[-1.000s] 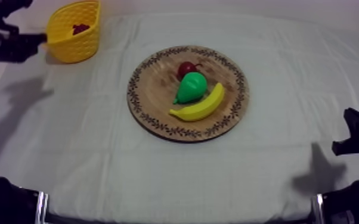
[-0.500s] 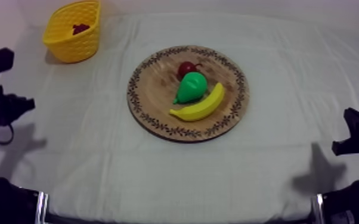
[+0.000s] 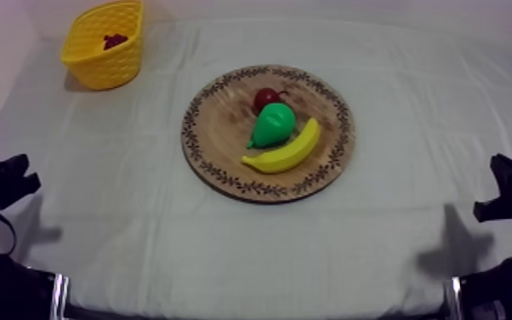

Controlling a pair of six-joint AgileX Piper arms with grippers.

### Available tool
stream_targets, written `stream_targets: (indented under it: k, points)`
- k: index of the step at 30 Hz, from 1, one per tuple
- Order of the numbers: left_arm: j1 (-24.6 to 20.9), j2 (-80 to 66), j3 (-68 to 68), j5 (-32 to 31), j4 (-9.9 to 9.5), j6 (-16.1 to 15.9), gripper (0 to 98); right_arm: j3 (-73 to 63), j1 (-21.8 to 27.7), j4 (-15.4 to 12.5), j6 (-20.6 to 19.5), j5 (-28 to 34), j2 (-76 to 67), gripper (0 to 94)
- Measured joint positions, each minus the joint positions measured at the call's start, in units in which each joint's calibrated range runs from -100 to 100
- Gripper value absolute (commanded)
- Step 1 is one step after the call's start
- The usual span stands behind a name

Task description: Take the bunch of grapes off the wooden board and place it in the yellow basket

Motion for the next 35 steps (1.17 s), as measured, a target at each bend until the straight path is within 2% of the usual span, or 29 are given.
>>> stream_targets:
  k: [4, 11, 13, 15, 18, 21, 25, 35]
  points:
    - [0.26, -5.87, 0.18, 4.63, 0.20, -0.02, 0.1, 0.00, 0.00, 0.00, 0.00, 0.00, 0.00, 0.3]
    - [1.96, -11.94, 0.08, 8.64, 3.12, -2.63, 0.1, 0.00, 0.00, 0.00, 0.00, 0.00, 0.00, 0.3]
    - [2.29, -13.34, 0.00, 9.37, 2.77, -2.10, 0.1, 0.00, 0.00, 0.00, 0.00, 0.00, 0.00, 0.3]
    - [2.57, -14.87, 0.00, 10.18, 1.58, -0.98, 0.1, 0.00, 0.00, 0.00, 0.00, 0.00, 0.00, 0.3]
    - [2.62, -16.73, -0.07, 10.75, -0.80, 2.31, 0.1, 0.00, 0.00, 0.00, 0.00, 0.00, 0.00, 0.3]
    - [2.54, -18.24, -0.07, 11.05, -2.03, 5.46, 0.1, 0.00, 0.00, 0.00, 0.00, 0.00, 0.00, 0.3]
    - [3.11, -19.46, -0.14, 11.43, -2.44, 7.33, 0.1, 0.00, 0.00, 0.00, 0.00, 0.00, 0.00, 0.3]
    - [3.07, -19.84, -0.14, 11.59, -2.61, 7.49, 0.1, 0.00, 0.00, 0.00, 0.00, 0.00, 0.00, 0.3]
